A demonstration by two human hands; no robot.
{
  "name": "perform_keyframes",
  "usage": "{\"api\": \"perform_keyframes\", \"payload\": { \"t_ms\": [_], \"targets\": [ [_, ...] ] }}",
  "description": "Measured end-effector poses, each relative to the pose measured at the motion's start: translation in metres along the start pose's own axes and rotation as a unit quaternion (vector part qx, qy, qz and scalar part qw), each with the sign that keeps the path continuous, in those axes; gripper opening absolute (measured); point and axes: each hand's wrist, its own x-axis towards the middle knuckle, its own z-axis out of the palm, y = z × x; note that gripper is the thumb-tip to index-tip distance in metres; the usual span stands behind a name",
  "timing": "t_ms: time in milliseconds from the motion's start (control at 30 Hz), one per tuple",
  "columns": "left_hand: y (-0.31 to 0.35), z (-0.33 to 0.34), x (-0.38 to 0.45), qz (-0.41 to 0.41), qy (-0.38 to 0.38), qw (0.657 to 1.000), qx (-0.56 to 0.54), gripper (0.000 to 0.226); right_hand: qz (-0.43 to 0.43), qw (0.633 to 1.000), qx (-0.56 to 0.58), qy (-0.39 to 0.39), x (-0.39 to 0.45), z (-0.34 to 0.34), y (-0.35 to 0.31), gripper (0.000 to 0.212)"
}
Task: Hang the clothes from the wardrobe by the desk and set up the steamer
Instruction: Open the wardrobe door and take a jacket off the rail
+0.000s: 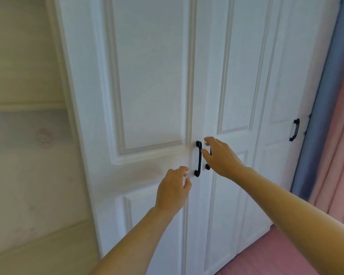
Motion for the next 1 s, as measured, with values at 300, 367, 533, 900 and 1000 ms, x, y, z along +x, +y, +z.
{"api": "perform_keyframes", "payload": {
  "t_ms": [300,367,533,900,1000],
  "targets": [
    [0.022,0.052,0.045,-0.054,0.027,0.987,-0.149,0.049,-0.007,0.995,0.101,-0.004,0.051,0.0,0.019,0.053],
    [0.024,0.057,0.052,-0.069,0.036,0.983,-0.169,0.048,0.004,0.989,0.15,-0.009,0.059,0.0,0.019,0.054],
    [0.027,0.069,0.06,-0.088,0.062,0.974,-0.198,0.044,0.027,0.977,0.21,-0.004,0.075,0.002,0.02,0.052],
    [0.043,0.079,0.055,-0.108,0.131,0.961,-0.22,0.045,0.027,0.964,0.263,-0.018,0.079,-0.004,0.037,0.042],
    [0.049,0.079,0.049,-0.103,0.135,0.962,-0.212,0.04,0.03,0.959,0.281,-0.026,0.08,-0.013,0.038,0.042]
  ]
}}
